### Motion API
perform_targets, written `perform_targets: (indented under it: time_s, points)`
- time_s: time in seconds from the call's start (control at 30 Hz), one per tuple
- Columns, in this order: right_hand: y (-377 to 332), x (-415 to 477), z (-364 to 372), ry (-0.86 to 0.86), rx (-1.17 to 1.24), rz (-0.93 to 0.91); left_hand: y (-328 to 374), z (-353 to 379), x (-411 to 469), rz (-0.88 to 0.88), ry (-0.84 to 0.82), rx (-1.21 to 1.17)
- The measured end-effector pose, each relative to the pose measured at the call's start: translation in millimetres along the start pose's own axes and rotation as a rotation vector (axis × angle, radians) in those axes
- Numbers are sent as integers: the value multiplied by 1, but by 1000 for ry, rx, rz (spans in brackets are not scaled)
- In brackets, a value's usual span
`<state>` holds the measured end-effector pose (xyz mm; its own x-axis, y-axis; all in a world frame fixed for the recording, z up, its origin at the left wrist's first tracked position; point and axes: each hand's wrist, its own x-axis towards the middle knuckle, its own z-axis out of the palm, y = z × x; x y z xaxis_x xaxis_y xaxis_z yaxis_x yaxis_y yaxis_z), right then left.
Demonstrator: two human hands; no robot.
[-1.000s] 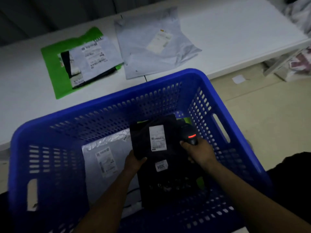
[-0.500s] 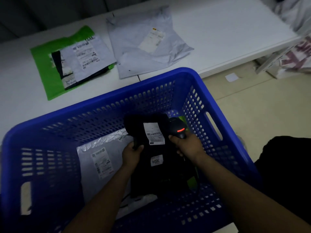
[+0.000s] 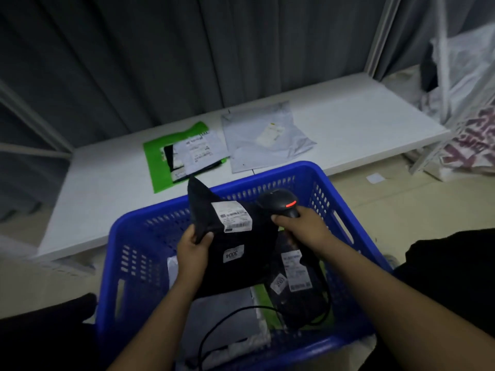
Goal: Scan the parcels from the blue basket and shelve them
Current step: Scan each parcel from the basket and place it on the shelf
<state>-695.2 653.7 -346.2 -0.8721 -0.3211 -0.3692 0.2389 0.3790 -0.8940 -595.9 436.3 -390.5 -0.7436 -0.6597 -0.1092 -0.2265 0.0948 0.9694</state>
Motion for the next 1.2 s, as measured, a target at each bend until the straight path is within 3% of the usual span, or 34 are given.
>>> perform_targets:
  time_s: [0.37, 1.0, 1.2]
  points:
    - [-35, -43, 7, -228, 59, -99, 62, -76, 15, 73, 286, -104]
    - [-49, -48, 12, -344, 149, -70, 58, -70, 21, 49, 285, -36]
    - [-71, -31, -4, -212, 94, -115, 74, -52, 35, 61, 217, -38]
